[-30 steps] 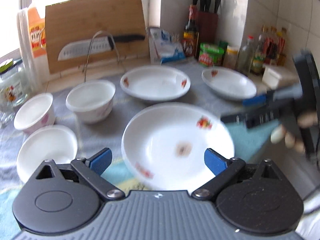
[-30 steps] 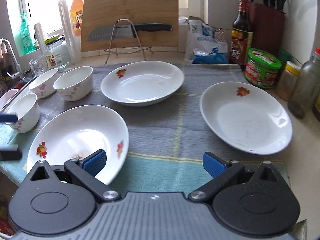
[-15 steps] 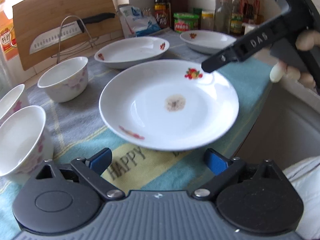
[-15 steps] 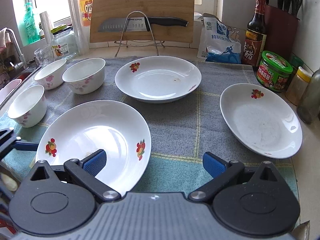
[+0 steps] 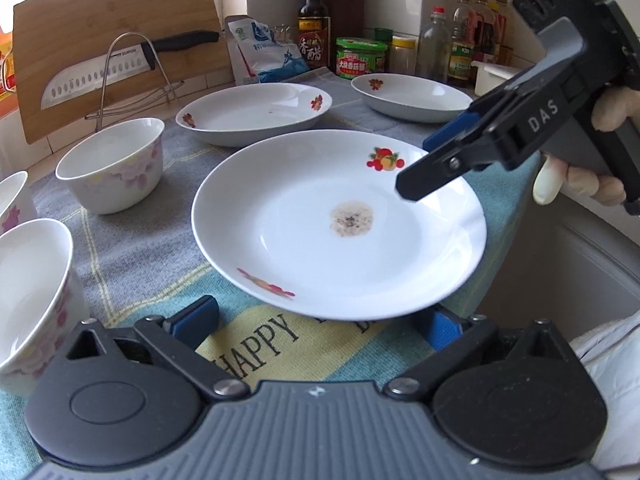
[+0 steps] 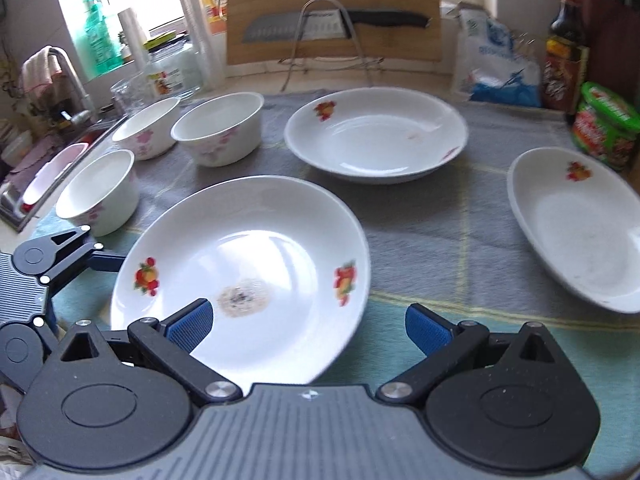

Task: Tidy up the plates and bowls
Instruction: 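Reach the right tool to the brown-stained white plate and grasp its rim, then lift the stained plate with the right tool and carry it toward the placed plate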

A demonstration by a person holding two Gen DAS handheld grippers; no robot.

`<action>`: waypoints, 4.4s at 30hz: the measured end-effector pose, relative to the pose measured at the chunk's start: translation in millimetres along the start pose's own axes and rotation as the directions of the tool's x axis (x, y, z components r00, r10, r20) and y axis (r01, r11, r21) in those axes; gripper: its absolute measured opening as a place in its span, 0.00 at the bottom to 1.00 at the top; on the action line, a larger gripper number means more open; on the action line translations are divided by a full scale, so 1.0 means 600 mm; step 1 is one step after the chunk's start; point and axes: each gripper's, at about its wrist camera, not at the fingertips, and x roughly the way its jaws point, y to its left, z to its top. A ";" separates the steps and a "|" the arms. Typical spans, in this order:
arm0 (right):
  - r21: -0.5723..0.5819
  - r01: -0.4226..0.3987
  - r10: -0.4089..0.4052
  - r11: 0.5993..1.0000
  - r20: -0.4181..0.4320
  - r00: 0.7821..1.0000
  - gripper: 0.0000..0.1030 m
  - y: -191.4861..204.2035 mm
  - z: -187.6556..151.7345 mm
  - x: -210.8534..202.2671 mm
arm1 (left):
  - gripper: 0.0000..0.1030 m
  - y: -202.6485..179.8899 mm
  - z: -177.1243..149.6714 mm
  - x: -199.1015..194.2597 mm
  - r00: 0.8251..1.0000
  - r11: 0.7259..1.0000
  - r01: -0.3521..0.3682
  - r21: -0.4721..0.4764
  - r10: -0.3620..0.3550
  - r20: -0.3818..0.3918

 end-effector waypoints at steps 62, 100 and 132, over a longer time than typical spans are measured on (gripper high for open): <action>0.104 -0.340 0.356 0.935 -0.257 0.898 1.00 -0.059 0.117 0.087 | 0.96 0.001 0.041 0.010 0.989 0.984 0.135 0.114 -0.127 -0.077; 0.159 -0.255 0.270 0.954 -0.083 0.959 1.00 -0.349 0.149 -0.032 | 0.96 -0.102 0.264 0.185 0.974 0.954 0.225 0.196 -0.215 -0.073; 0.256 -0.246 0.270 0.935 -0.060 0.961 1.00 -0.485 0.124 -0.012 | 0.96 -0.133 0.332 0.290 0.953 0.934 0.287 0.213 -0.256 -0.164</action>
